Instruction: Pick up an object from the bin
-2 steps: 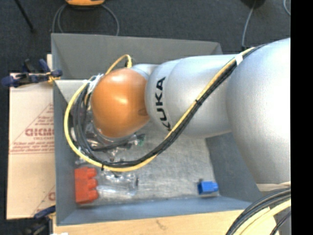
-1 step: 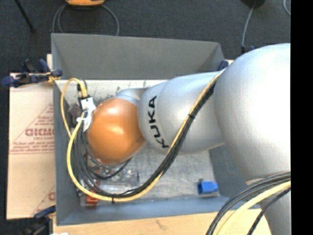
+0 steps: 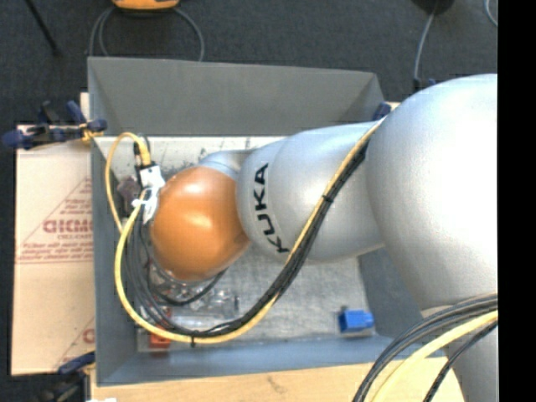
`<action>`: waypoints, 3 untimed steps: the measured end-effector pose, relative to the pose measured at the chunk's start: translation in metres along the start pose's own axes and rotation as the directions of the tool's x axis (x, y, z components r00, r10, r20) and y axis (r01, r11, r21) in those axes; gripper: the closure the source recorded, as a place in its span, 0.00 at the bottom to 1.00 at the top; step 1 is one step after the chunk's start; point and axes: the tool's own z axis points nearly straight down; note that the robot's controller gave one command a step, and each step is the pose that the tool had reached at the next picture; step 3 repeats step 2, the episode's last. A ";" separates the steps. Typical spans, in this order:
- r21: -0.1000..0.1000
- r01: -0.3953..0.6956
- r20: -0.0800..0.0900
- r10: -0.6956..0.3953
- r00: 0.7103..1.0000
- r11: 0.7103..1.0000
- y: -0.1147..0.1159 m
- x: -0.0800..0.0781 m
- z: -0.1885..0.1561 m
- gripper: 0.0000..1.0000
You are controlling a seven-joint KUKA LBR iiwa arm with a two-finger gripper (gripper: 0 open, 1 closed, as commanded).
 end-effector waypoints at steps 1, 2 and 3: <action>0.000 0.060 0.000 -0.060 0.998 0.998 -0.017 0.009 -0.117 1.00; -0.007 0.336 0.003 -0.336 0.942 0.942 -0.019 0.013 -0.142 1.00; -0.007 0.336 0.003 -0.336 0.942 0.942 -0.019 0.013 -0.142 1.00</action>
Offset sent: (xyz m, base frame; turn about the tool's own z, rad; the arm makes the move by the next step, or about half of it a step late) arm 0.0156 -0.0034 0.1138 -0.0634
